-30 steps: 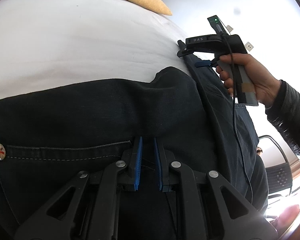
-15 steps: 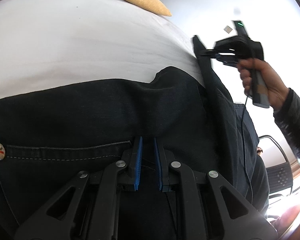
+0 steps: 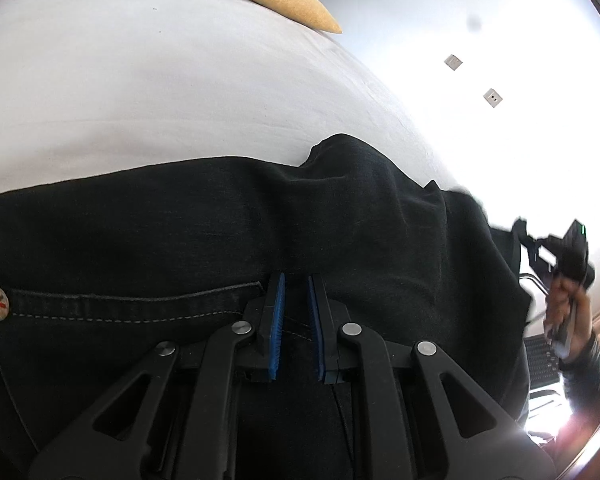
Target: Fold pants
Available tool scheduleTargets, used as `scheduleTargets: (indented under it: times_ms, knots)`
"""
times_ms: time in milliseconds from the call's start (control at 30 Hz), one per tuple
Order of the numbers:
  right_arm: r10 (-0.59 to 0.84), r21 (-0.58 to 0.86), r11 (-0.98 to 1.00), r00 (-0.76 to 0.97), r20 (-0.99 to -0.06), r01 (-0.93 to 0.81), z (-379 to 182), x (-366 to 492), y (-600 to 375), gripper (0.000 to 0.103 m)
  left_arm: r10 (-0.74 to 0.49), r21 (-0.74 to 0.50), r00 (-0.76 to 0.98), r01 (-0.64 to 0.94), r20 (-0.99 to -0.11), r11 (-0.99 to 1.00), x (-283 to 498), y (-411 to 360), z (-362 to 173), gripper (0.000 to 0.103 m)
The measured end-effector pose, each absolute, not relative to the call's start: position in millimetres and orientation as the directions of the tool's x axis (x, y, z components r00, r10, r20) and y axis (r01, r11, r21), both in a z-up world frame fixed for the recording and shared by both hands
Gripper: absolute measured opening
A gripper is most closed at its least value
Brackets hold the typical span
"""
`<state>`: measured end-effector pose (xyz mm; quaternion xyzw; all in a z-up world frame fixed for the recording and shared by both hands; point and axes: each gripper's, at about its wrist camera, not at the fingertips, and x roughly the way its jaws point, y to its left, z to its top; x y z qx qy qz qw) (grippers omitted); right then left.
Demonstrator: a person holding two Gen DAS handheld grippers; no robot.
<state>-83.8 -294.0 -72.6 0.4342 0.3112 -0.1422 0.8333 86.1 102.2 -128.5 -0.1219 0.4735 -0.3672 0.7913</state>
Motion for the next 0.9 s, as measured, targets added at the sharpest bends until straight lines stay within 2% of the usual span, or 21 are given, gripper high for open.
scheduleTargets:
  times_ms: [200, 333, 367, 400, 433, 467, 500, 533, 600, 667, 700, 767, 833, 867, 900]
  knots:
    - [0.007, 0.67, 0.463, 0.753, -0.658, 0.581, -109, -137, -304, 0.004, -0.693, -0.537, 0.287, 0.464, -0.661, 0.704, 88, 104, -128, 0.013]
    - [0.025, 0.687, 0.427, 0.752, -0.659, 0.588, -129, -146, -308, 0.009, -0.693, -0.537, 0.286, 0.465, -0.662, 0.704, 87, 104, -128, 0.013]
    - [0.038, 0.704, 0.417, 0.763, -0.645, 0.575, -130, -146, -309, 0.012, -0.693, -0.537, 0.286, 0.465, -0.662, 0.704, 87, 104, -127, 0.013]
    - [0.047, 0.719, 0.409, 0.774, -0.631, 0.561, -131, -150, -312, 0.02, -0.693, -0.537, 0.285, 0.465, -0.662, 0.704, 87, 104, -127, 0.013]
    - [0.053, 0.737, 0.402, 0.79, -0.611, 0.543, -130, -151, -314, 0.033, -0.692, -0.536, 0.286, 0.465, -0.663, 0.705, 87, 104, -127, 0.013]
    - [0.053, 0.748, 0.399, 0.801, -0.597, 0.531, -128, -151, -314, 0.041, -0.692, -0.535, 0.286, 0.466, -0.663, 0.705, 87, 104, -126, 0.013]
    - [0.042, 0.753, 0.397, 0.81, -0.585, 0.524, -124, -150, -315, 0.055, -0.692, -0.535, 0.286, 0.465, -0.663, 0.705, 87, 104, -126, 0.013]
    - [0.018, 0.748, 0.396, 0.81, -0.586, 0.533, -120, -151, -316, 0.062, -0.692, -0.536, 0.286, 0.465, -0.662, 0.705, 87, 103, -126, 0.013]
    - [-0.016, 0.743, 0.379, 0.806, -0.591, 0.552, -118, -152, -321, 0.063, -0.694, -0.536, 0.287, 0.467, -0.661, 0.704, 86, 104, -125, 0.013]
    - [-0.021, 0.758, 0.345, 0.811, -0.584, 0.554, -121, -153, -329, 0.062, -0.695, -0.537, 0.285, 0.467, -0.66, 0.702, 86, 104, -126, 0.013]
    - [-0.017, 0.759, 0.335, 0.809, -0.587, 0.558, -124, -152, -333, 0.057, -0.695, -0.537, 0.285, 0.467, -0.66, 0.702, 86, 104, -125, 0.013]
    - [-0.012, 0.752, 0.334, 0.801, -0.599, 0.568, -127, -150, -337, 0.042, -0.695, -0.537, 0.285, 0.467, -0.661, 0.702, 87, 104, -125, 0.013]
    - [-0.01, 0.728, 0.353, 0.78, -0.625, 0.588, -130, -148, -341, 0.011, -0.694, -0.537, 0.285, 0.467, -0.661, 0.703, 87, 104, -125, 0.013]
    - [-0.006, 0.725, 0.351, 0.776, -0.631, 0.593, -132, -151, -344, 0.006, -0.694, -0.537, 0.285, 0.467, -0.661, 0.703, 87, 104, -126, 0.013]
    - [-0.001, 0.729, 0.344, 0.777, -0.63, 0.591, -134, -153, -345, 0.005, -0.695, -0.539, 0.284, 0.466, -0.66, 0.702, 87, 104, -127, 0.013]
